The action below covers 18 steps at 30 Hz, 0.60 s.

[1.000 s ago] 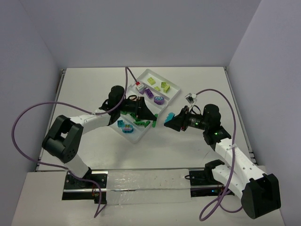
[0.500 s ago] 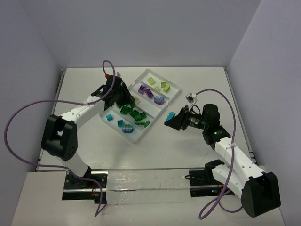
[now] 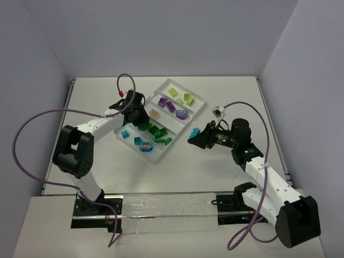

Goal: Sort the legos into containers by color

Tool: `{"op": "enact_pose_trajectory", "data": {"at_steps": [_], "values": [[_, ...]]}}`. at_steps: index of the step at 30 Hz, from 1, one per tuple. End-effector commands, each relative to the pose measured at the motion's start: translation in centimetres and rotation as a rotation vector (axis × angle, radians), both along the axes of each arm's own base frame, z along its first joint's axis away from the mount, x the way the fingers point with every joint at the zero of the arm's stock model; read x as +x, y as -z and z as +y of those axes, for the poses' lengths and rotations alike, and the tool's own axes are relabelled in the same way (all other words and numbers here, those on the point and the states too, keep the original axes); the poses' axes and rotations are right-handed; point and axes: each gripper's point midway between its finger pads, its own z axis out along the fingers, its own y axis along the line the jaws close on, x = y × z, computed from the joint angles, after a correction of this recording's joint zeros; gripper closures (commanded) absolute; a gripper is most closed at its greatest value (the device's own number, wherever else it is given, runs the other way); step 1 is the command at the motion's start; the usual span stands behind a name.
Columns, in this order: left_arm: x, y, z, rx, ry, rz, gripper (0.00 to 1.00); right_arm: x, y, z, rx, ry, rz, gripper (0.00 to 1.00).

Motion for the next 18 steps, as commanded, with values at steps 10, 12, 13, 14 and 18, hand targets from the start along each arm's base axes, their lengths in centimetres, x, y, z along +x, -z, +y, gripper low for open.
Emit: {"op": "enact_pose_trajectory", "data": {"at_steps": [10, 12, 13, 14, 18], "values": [[0.6, -1.5, -0.3, -0.003, -0.013, -0.064, 0.2, 0.7, -1.8, 0.1, 0.012, -0.003, -0.063, 1.0], [0.6, -2.2, -0.3, 0.002, -0.015, -0.082, 0.19, 0.7, -1.7, 0.0, 0.01, -0.001, -0.062, 1.0], [0.5, -2.8, -0.3, 0.007, -0.014, -0.099, 0.19, 0.8, -1.7, 0.0, 0.007, 0.002, -0.064, 1.0], [0.5, -3.5, -0.4, 0.007, -0.01, -0.112, 0.19, 0.8, -1.6, 0.0, 0.005, 0.005, -0.063, 1.0], [0.2, -7.2, -0.6, 0.011, 0.003, -0.2, 0.19, 0.8, -1.4, -0.1, -0.01, 0.003, -0.063, 1.0]]}}
